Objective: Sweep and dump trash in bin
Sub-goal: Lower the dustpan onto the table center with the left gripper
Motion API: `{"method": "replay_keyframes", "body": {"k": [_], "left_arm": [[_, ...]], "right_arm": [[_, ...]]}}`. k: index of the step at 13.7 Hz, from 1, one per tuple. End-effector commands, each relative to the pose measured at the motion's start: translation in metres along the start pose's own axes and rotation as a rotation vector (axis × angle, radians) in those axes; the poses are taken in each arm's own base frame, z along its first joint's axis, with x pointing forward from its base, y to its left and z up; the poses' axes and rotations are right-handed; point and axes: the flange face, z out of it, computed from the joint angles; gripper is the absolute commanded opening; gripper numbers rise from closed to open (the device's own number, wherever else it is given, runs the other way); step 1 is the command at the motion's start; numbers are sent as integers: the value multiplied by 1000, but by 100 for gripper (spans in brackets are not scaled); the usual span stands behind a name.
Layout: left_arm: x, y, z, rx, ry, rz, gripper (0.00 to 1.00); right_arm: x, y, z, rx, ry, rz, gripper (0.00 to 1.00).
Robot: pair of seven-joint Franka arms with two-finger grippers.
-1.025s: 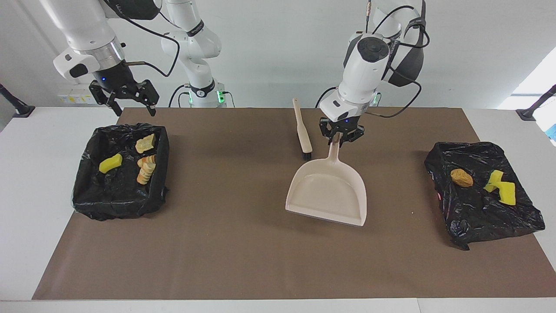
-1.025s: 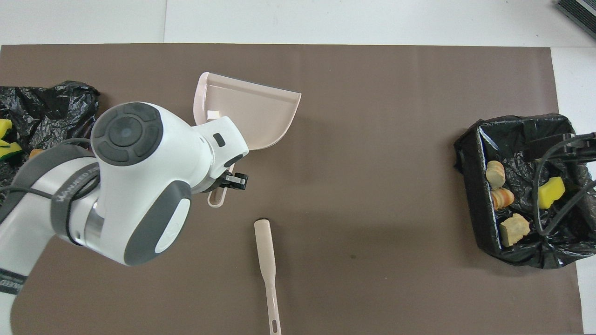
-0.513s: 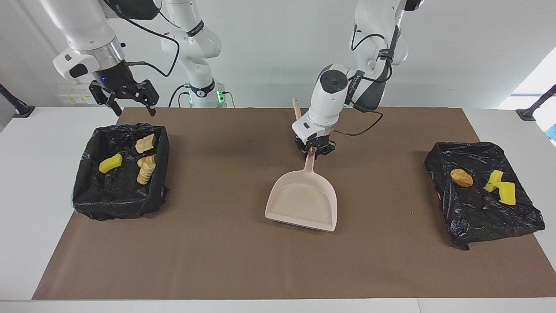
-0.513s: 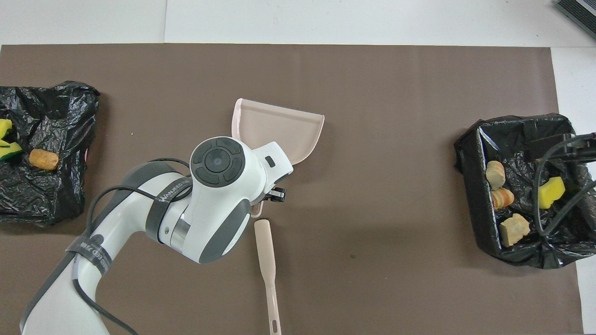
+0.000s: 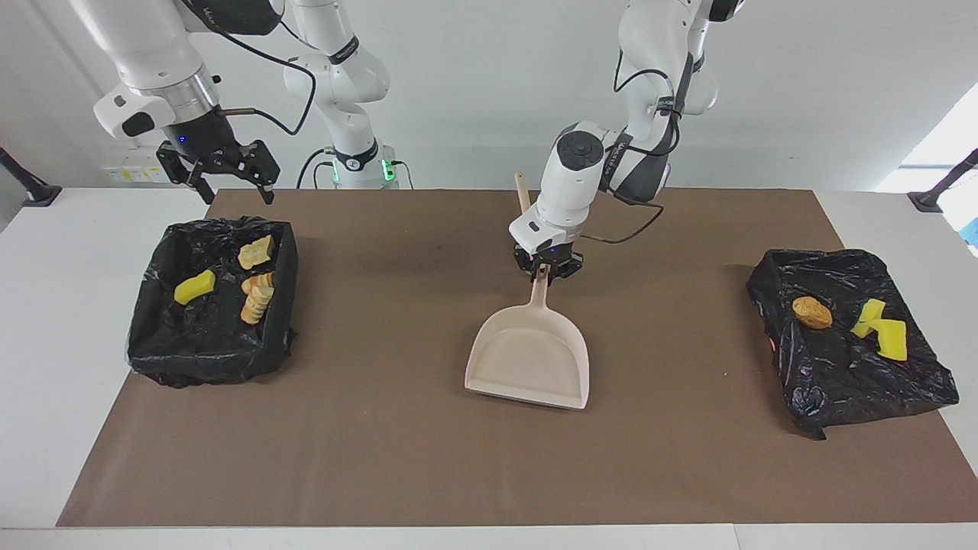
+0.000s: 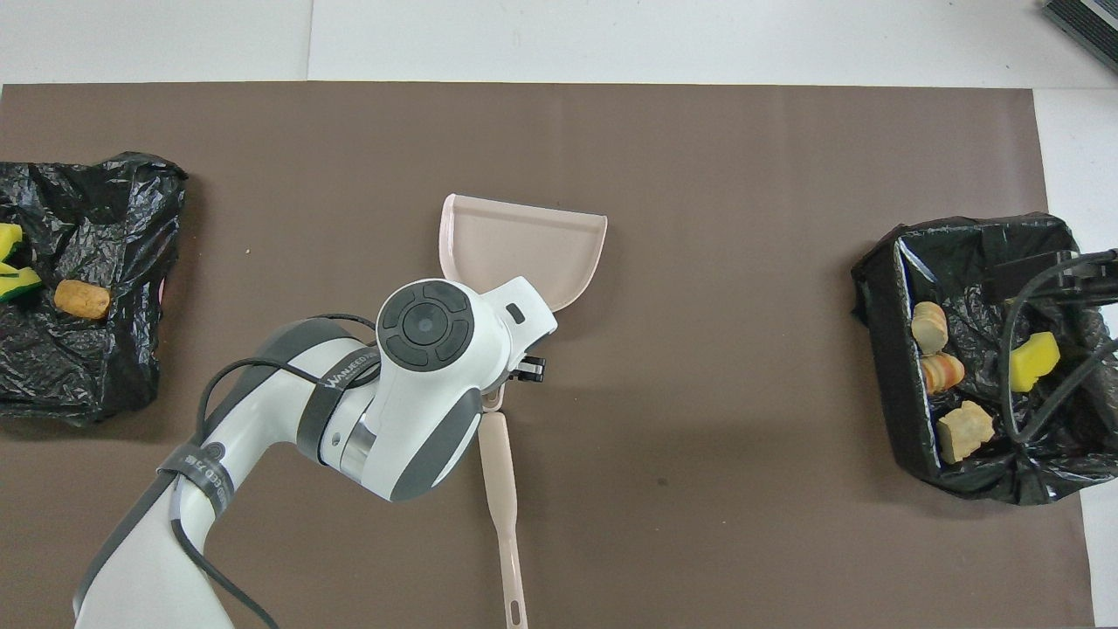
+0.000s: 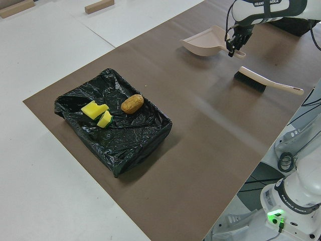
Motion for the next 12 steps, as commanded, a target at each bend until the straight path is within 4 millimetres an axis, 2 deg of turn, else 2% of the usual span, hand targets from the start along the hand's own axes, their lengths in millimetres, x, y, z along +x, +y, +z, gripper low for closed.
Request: {"method": "replay_keyframes", "body": {"k": [1,7,12], "left_arm": [[-6,6,4,-16,21,-47,0],[-6,7,3,-51,16,-85,0],[-4,8,12,-49,13,-91,0]], "right_arm": [[-3,1,-1,4,2,13,100],[-3,1,-1,4,2,13,100],[-3,1,-1,4,2,13,100]]}}
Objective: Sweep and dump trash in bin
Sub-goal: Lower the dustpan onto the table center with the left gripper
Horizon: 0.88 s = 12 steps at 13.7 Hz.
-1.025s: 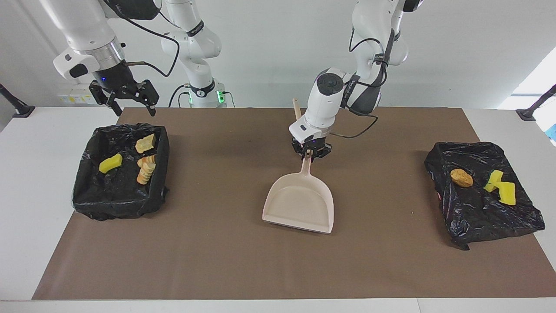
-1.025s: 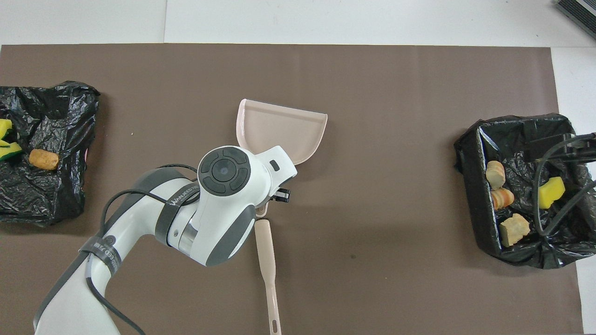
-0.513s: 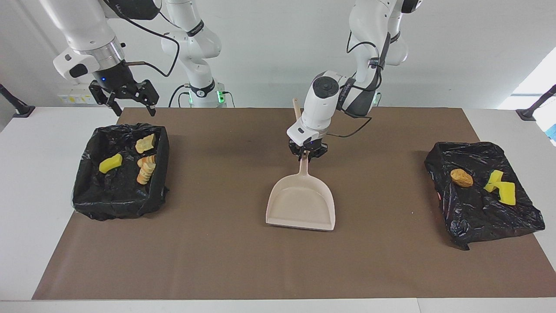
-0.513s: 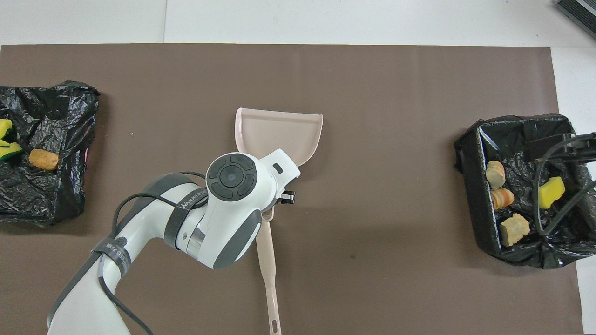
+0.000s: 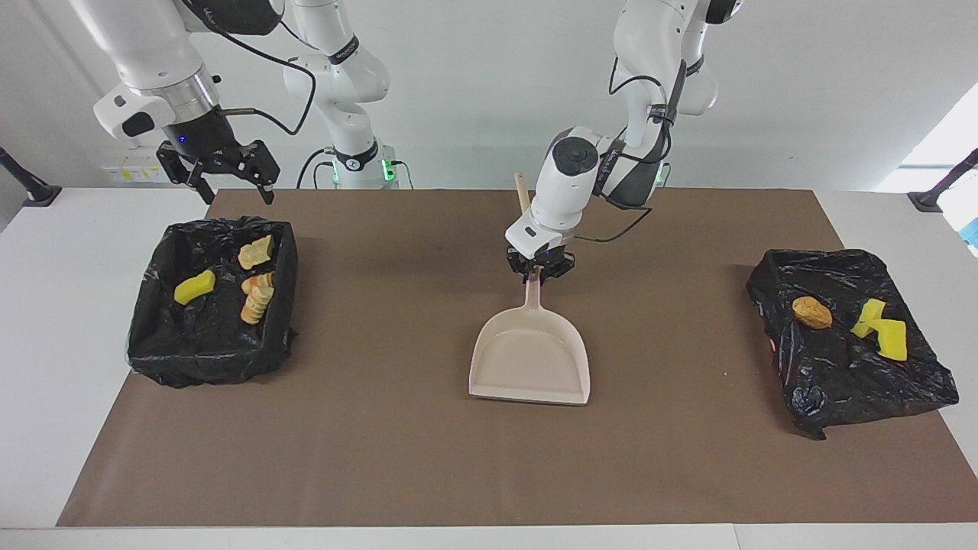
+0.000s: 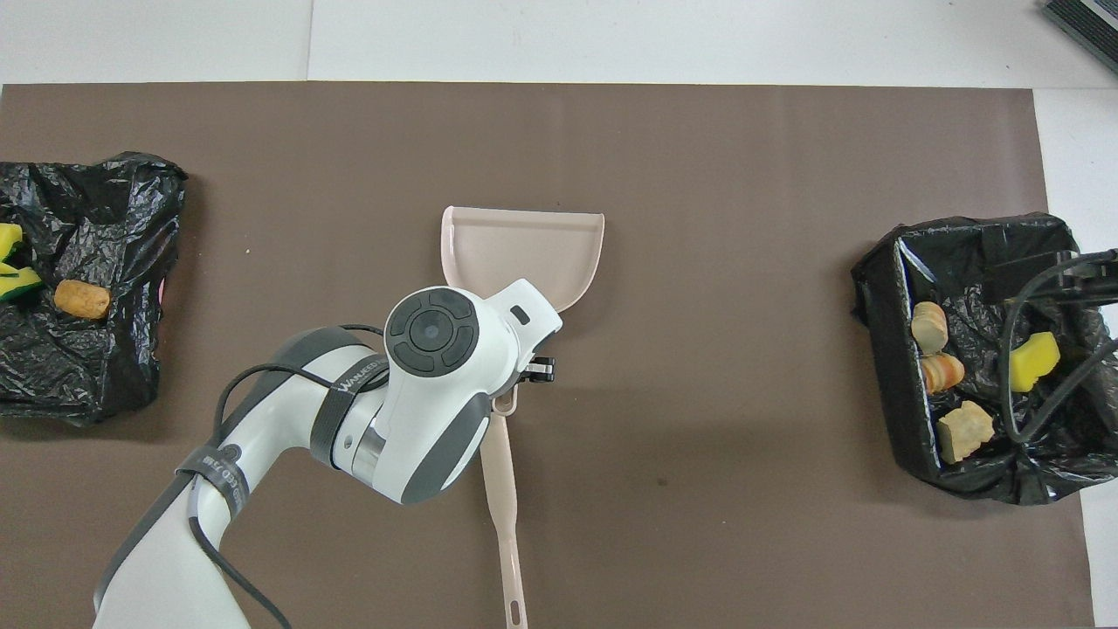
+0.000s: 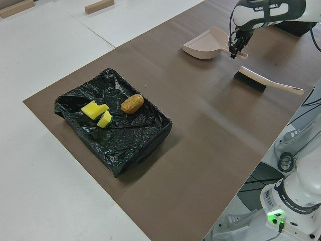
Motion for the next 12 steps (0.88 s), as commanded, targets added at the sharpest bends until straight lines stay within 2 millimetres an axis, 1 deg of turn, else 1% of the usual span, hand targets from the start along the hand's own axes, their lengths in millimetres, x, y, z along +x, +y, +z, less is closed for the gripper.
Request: {"method": "replay_keyframes", "body": {"k": [1,2,3,4,5,6,7,8,9,10,11,12], "left_arm": [[-3,2,5,-13,10,-22,0],[-3,3,13,-9,3,-25,0],[-2,5,15,-11,10,-22,0],[-1,4,16,-13,12,-23,2],[-1,5,14,-12,8,-27,33],[-1,5,14,-10,4,-40,93],[-1,5,9,-12,7,-44,100],[1,-2,-2,-12,6,-54,100],[3,-7,-18,-13,9,-62,100],[5,-12,-28,-11,6,-68,100],[9,-22,-35,-9,3,-81,100],[13,-35,-49,-9,4,-97,100]], "right_arm": [[-3,1,-1,4,2,13,100],[-3,1,-1,4,2,13,100],[-3,1,-1,4,2,13,100],[-3,1,-1,4,2,13,100],[-3,1,-1,4,2,13,100],[-3,1,-1,4,2,13,100],[-3,1,-1,4,2,13,100],[-3,1,-1,4,2,13,100],[-3,1,-1,4,2,13,100],[-3,1,-1,4,2,13,100],[-3,1,-1,4,2,13,100],[-3,1,-1,4,2,13,100]]}}
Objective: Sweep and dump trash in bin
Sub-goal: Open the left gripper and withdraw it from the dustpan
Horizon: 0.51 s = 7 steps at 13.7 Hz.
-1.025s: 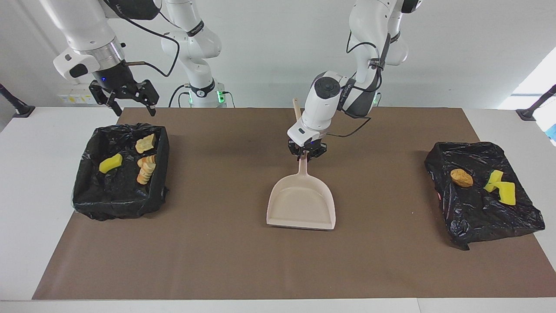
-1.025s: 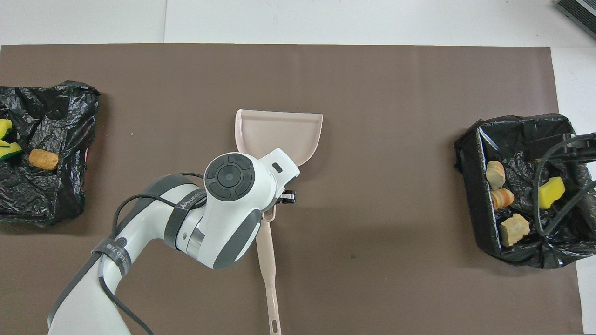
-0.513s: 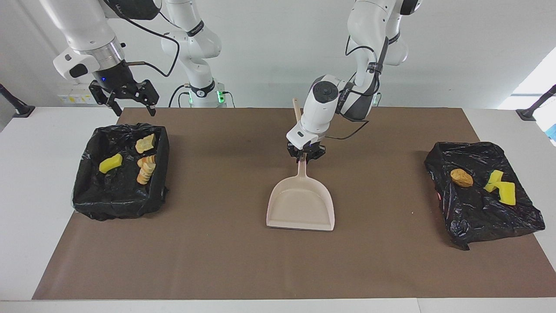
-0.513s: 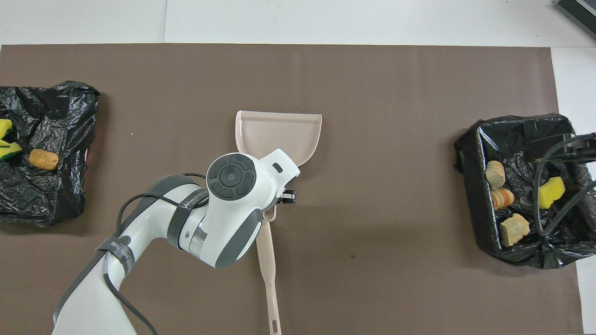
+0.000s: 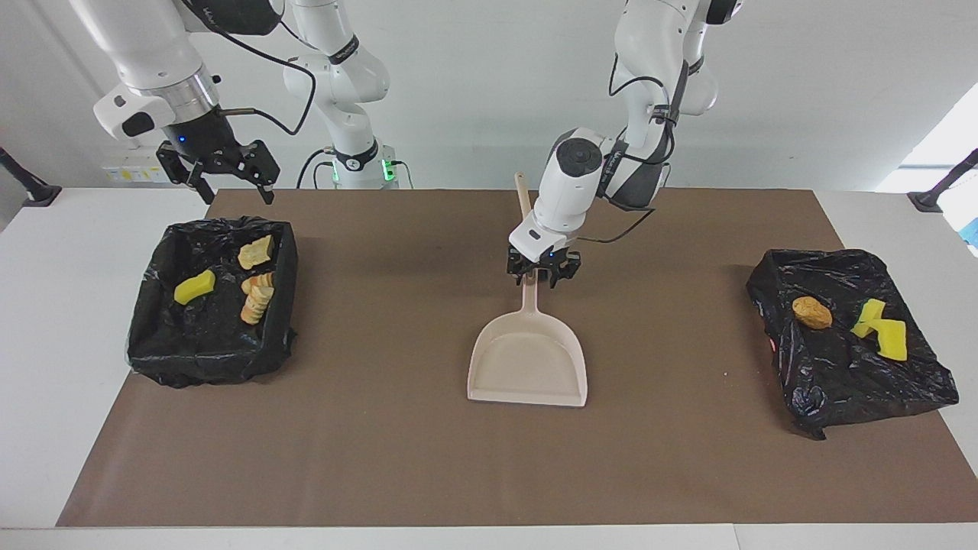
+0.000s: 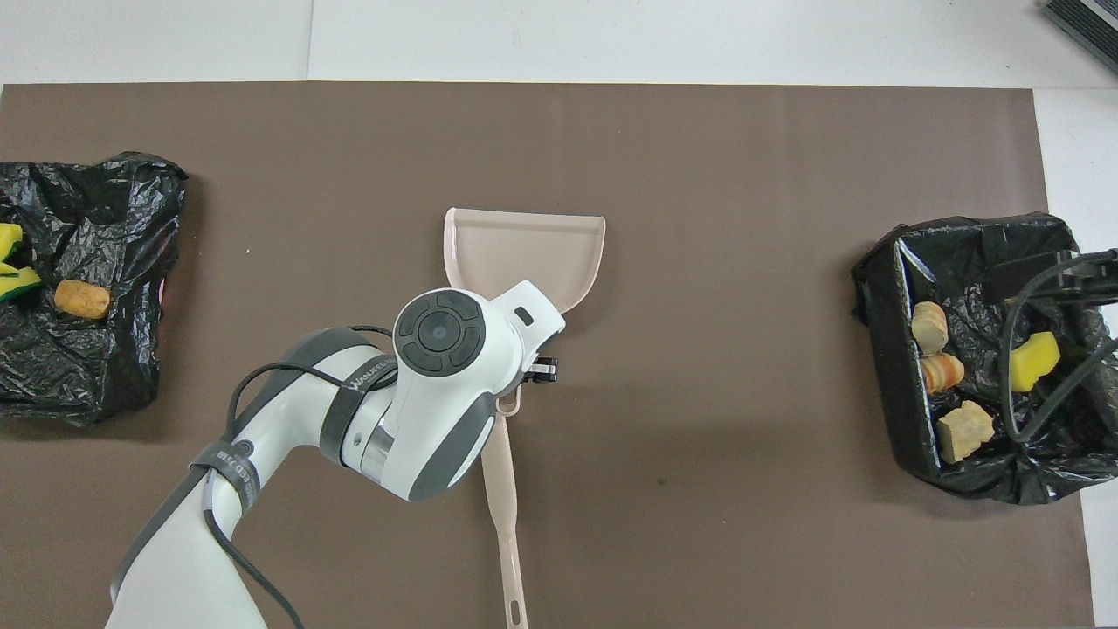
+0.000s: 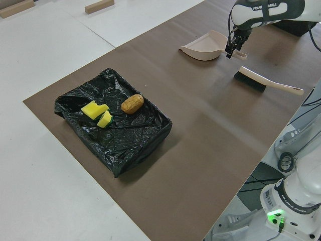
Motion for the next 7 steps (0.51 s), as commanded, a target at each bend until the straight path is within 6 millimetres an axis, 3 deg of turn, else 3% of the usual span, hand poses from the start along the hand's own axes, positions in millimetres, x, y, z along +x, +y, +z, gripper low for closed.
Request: {"method": "replay_keyframes", "body": {"k": [1,3,5,7], "left_arm": [[8,-35,-42,-9,-6,-51,100],[11,-67,-74,-10,-3,-55,100],[14,-113,-102,-6,-17,-13,100],[13,-149,-118,-1,-47,39,100]], "right_arm": [[-3,1,-1,4,2,13,100],[-3,1,-1,4,2,13,100],[-3,1,-1,4,2,13,100],[-3,1,-1,4,2,13,100]]}}
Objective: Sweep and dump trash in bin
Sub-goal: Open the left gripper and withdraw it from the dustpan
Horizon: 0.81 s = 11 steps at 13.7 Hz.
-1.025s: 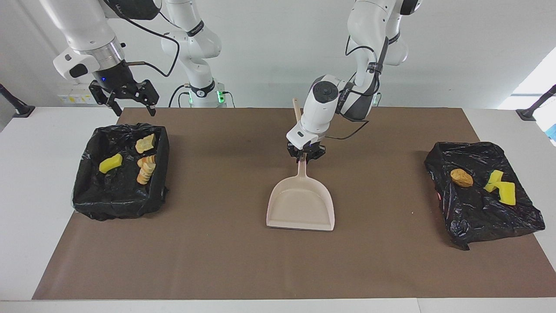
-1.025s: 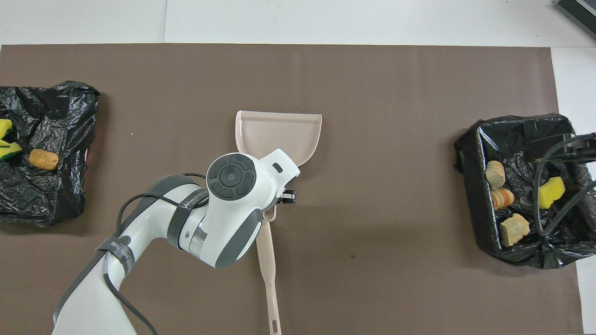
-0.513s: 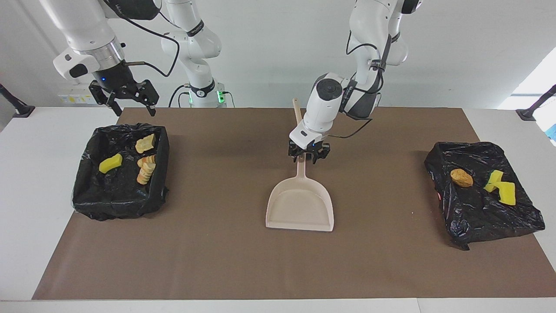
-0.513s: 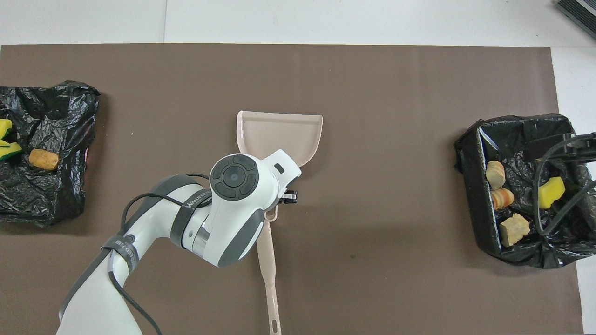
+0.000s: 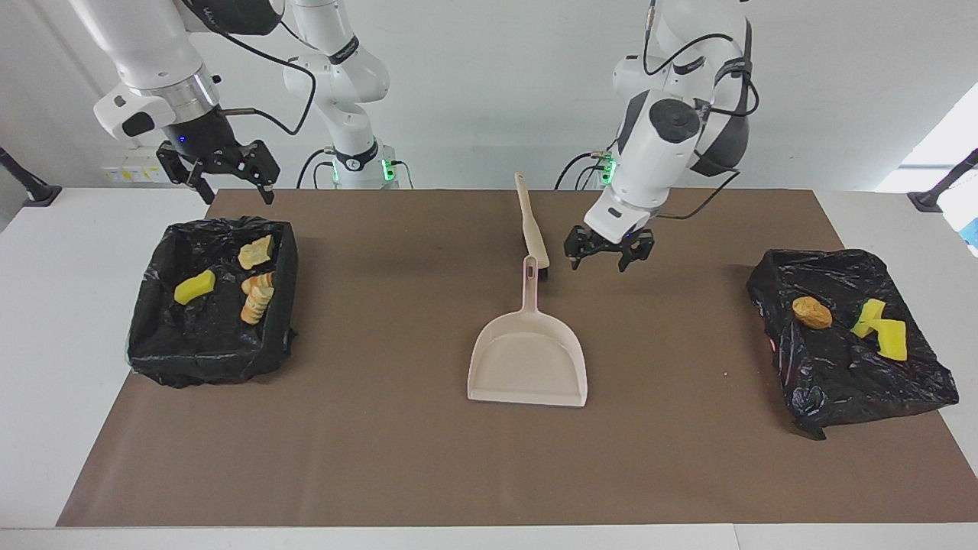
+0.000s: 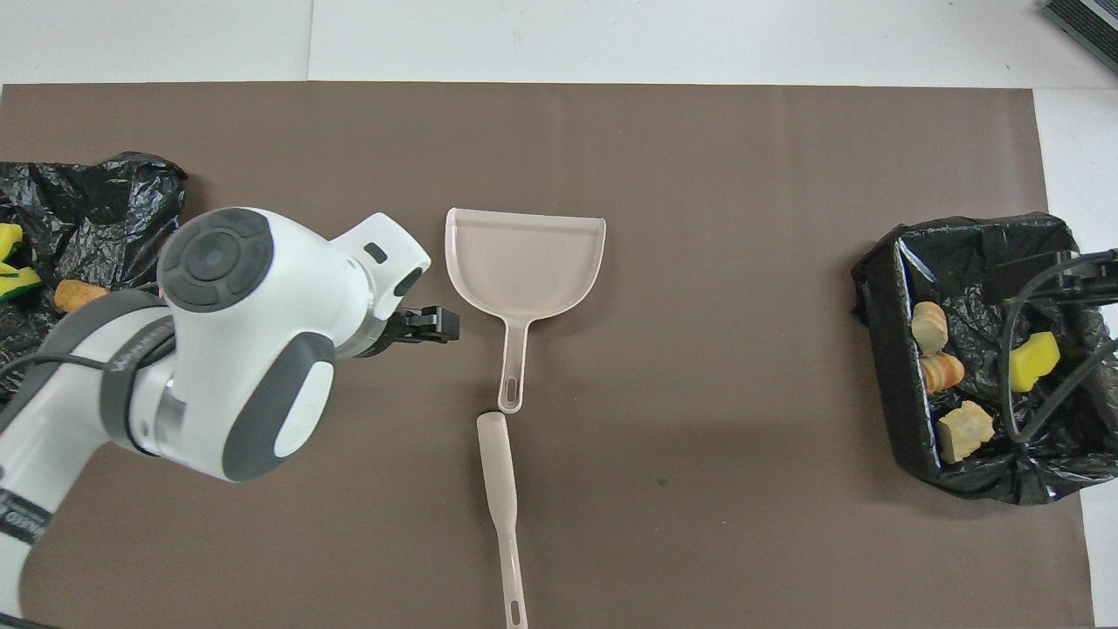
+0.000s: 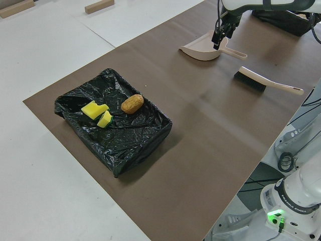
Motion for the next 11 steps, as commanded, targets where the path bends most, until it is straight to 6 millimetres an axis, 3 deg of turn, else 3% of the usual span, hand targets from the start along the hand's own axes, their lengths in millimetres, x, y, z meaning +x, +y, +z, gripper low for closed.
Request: {"method": "replay_keyframes", "body": {"k": [1,4,7,11], "left_arm": [[-8,-45,-22,-4,-43,65,100],[-15,-83,-50,3,-41,116,100],[-20,-110,-90,37,-67,131,100],[-29,-161,-138,52,-35,153,100]], "right_arm": [[-3,1,-1,4,2,13,100],[-3,1,-1,4,2,13,100],[-3,1,-1,4,2,13,100],[-3,1,-1,4,2,13,100]]}}
